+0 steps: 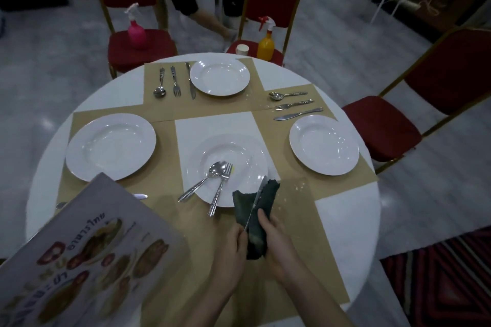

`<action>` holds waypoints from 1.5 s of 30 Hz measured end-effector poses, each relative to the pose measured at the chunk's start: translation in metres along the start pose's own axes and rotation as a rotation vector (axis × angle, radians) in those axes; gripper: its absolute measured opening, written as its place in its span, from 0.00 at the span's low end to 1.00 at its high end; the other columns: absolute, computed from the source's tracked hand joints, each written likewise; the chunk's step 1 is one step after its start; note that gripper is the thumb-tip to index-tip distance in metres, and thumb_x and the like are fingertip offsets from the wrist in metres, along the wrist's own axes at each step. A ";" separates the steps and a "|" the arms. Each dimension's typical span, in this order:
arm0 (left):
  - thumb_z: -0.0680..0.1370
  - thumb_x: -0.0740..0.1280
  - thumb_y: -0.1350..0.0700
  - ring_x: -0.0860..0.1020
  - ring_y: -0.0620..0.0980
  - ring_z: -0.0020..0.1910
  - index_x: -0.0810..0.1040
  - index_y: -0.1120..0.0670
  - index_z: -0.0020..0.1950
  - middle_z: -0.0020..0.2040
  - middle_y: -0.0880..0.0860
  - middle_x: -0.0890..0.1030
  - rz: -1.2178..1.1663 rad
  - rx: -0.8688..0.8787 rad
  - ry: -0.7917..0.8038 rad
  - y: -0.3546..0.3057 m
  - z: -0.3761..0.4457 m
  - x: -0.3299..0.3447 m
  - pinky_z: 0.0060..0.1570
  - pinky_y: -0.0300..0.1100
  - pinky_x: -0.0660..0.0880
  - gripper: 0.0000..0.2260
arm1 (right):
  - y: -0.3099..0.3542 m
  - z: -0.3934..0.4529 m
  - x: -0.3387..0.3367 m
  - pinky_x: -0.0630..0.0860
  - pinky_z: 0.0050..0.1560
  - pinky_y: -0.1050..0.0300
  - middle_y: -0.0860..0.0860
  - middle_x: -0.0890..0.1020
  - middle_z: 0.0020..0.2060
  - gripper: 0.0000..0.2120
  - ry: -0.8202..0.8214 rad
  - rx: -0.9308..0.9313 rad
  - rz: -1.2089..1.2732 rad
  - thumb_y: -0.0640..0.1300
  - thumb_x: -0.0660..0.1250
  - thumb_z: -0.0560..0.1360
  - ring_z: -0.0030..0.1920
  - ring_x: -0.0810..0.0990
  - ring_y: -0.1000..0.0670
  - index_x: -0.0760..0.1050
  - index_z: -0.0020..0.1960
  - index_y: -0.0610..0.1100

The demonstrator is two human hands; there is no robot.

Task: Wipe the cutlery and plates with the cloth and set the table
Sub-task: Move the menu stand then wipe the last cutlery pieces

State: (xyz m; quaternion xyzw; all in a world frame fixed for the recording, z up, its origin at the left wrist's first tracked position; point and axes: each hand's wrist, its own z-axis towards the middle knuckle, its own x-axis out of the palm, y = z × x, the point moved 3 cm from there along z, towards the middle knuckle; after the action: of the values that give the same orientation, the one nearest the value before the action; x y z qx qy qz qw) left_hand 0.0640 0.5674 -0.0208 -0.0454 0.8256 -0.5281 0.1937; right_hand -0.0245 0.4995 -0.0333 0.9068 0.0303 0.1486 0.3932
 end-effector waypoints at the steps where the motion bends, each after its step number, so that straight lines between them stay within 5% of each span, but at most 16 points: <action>1: 0.83 0.57 0.60 0.69 0.41 0.31 0.69 0.55 0.39 0.33 0.51 0.73 0.021 -0.002 -0.002 -0.002 -0.004 0.003 0.33 0.34 0.65 0.13 | -0.001 0.000 -0.003 0.79 0.48 0.54 0.42 0.85 0.51 0.13 -0.016 0.002 -0.009 0.46 0.62 0.80 0.51 0.84 0.44 0.77 0.60 0.40; 8: 0.82 0.57 0.57 0.68 0.45 0.32 0.73 0.60 0.42 0.34 0.51 0.74 0.048 -0.155 -0.029 -0.004 -0.021 0.038 0.32 0.37 0.64 0.12 | 0.011 0.031 -0.038 0.77 0.57 0.45 0.39 0.83 0.50 0.14 -0.205 0.087 -0.064 0.45 0.67 0.78 0.52 0.81 0.39 0.77 0.57 0.35; 11: 0.82 0.57 0.57 0.68 0.45 0.30 0.72 0.55 0.38 0.32 0.49 0.73 0.022 -0.194 -0.044 -0.006 -0.028 0.058 0.33 0.40 0.65 0.12 | 0.018 0.044 -0.060 0.76 0.45 0.52 0.45 0.81 0.43 0.14 -0.243 0.122 -0.120 0.48 0.68 0.77 0.44 0.80 0.44 0.76 0.55 0.38; 13: 0.82 0.58 0.57 0.68 0.44 0.29 0.70 0.53 0.36 0.30 0.48 0.72 0.015 -0.193 -0.078 -0.007 -0.032 0.068 0.33 0.41 0.65 0.14 | 0.016 0.040 -0.074 0.76 0.38 0.55 0.45 0.83 0.41 0.14 -0.226 0.138 -0.140 0.51 0.70 0.75 0.42 0.81 0.46 0.78 0.50 0.39; 17: 0.82 0.56 0.56 0.67 0.47 0.30 0.68 0.54 0.36 0.30 0.49 0.69 -0.044 -0.214 -0.131 -0.010 -0.035 0.086 0.33 0.42 0.65 0.15 | 0.002 0.024 -0.082 0.80 0.42 0.53 0.42 0.86 0.47 0.15 -0.037 0.216 -0.048 0.50 0.72 0.74 0.47 0.85 0.43 0.80 0.53 0.40; 20: 0.82 0.56 0.55 0.65 0.47 0.29 0.68 0.53 0.36 0.28 0.47 0.67 -0.083 -0.234 -0.106 -0.015 -0.039 0.095 0.33 0.43 0.63 0.15 | 0.011 0.027 -0.089 0.78 0.39 0.53 0.41 0.85 0.46 0.13 -0.064 0.184 -0.044 0.46 0.71 0.75 0.45 0.84 0.43 0.79 0.53 0.37; 26: 0.81 0.58 0.54 0.63 0.40 0.21 0.71 0.52 0.35 0.22 0.44 0.68 -0.089 -0.228 -0.131 -0.020 -0.045 0.099 0.24 0.37 0.60 0.14 | 0.045 0.058 -0.104 0.77 0.48 0.51 0.45 0.82 0.42 0.14 -0.189 0.137 -0.118 0.47 0.73 0.73 0.44 0.81 0.44 0.75 0.51 0.39; 30: 0.80 0.60 0.55 0.62 0.40 0.20 0.72 0.52 0.32 0.21 0.44 0.65 -0.161 -0.235 -0.195 -0.017 -0.049 0.089 0.22 0.36 0.58 0.16 | 0.069 0.068 -0.131 0.75 0.57 0.48 0.42 0.81 0.53 0.23 -0.340 0.067 -0.136 0.49 0.72 0.74 0.52 0.79 0.40 0.73 0.62 0.35; 34: 0.80 0.60 0.52 0.68 0.40 0.26 0.80 0.52 0.37 0.25 0.43 0.70 -0.182 -0.198 -0.403 -0.013 -0.040 0.074 0.30 0.38 0.65 0.15 | 0.068 0.053 -0.141 0.78 0.50 0.51 0.44 0.83 0.49 0.18 -0.129 0.080 -0.190 0.52 0.70 0.74 0.49 0.81 0.44 0.76 0.56 0.39; 37: 0.80 0.62 0.56 0.74 0.45 0.34 0.80 0.56 0.38 0.33 0.49 0.80 -0.113 -0.159 -0.369 -0.020 -0.024 0.086 0.39 0.44 0.70 0.13 | 0.044 0.029 -0.128 0.78 0.43 0.55 0.45 0.85 0.45 0.14 0.020 0.103 -0.261 0.52 0.69 0.75 0.47 0.84 0.44 0.78 0.52 0.42; 39: 0.80 0.63 0.58 0.69 0.47 0.32 0.75 0.59 0.35 0.31 0.54 0.74 -0.082 -0.146 -0.303 -0.020 -0.018 0.101 0.36 0.44 0.65 0.13 | 0.031 0.019 -0.118 0.80 0.43 0.56 0.45 0.86 0.44 0.12 0.076 0.060 -0.235 0.49 0.69 0.76 0.46 0.85 0.45 0.80 0.52 0.41; 45: 0.80 0.62 0.59 0.65 0.42 0.27 0.68 0.51 0.30 0.25 0.45 0.68 -0.042 -0.095 -0.202 -0.017 -0.022 0.125 0.29 0.36 0.61 0.18 | 0.036 0.033 -0.121 0.79 0.43 0.53 0.44 0.85 0.43 0.10 -0.094 0.101 -0.191 0.48 0.70 0.75 0.45 0.84 0.44 0.79 0.51 0.42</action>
State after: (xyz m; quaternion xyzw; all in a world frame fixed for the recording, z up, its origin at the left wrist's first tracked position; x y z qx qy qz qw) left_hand -0.0611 0.5439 -0.0312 -0.1248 0.8247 -0.4852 0.2624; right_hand -0.1325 0.4305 -0.0587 0.9244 0.1056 0.0663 0.3606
